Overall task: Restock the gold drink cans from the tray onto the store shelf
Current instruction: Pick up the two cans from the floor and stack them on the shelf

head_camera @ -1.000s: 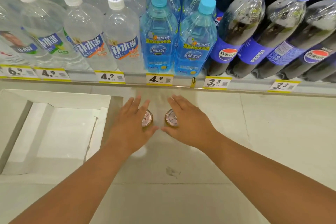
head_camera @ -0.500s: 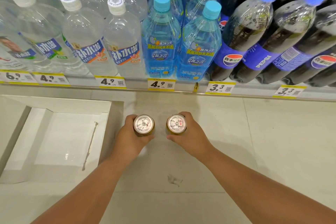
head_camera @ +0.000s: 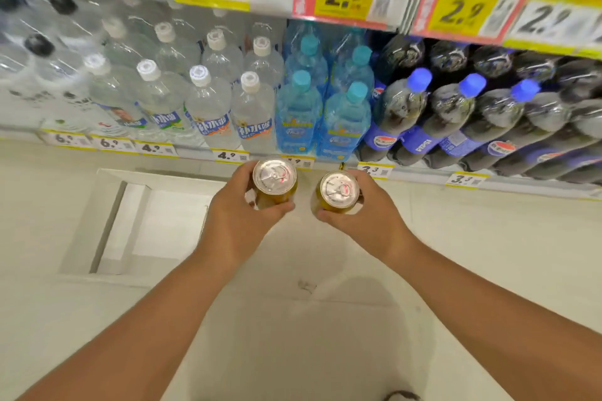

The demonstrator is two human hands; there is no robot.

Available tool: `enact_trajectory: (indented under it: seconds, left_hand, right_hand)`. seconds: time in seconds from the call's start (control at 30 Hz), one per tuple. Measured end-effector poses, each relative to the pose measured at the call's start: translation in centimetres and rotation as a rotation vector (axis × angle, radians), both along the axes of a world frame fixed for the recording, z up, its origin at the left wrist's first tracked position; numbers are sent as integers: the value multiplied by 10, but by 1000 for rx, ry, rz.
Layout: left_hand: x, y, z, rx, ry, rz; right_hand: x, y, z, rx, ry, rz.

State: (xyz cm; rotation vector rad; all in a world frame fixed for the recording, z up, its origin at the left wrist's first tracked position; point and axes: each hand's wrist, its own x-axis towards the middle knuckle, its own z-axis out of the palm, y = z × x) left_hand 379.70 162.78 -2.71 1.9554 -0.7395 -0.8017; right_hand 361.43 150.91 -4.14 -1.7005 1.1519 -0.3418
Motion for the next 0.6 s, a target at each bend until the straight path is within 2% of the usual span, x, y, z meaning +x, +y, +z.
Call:
enact_trajectory:
  seconds: [0.2, 0.43, 0.6]
  left_hand:
    - [-8, 13, 207, -53, 15, -15]
    - [-5, 6, 469, -87, -101, -41]
    - [-10, 8, 640, -149, -168, -51]
  right_hand:
    - [-10, 6, 215, -10, -54, 20]
    - [-21, -1, 480, -24, -126, 78]
    - [-30, -6, 643, -77, -173, 126]
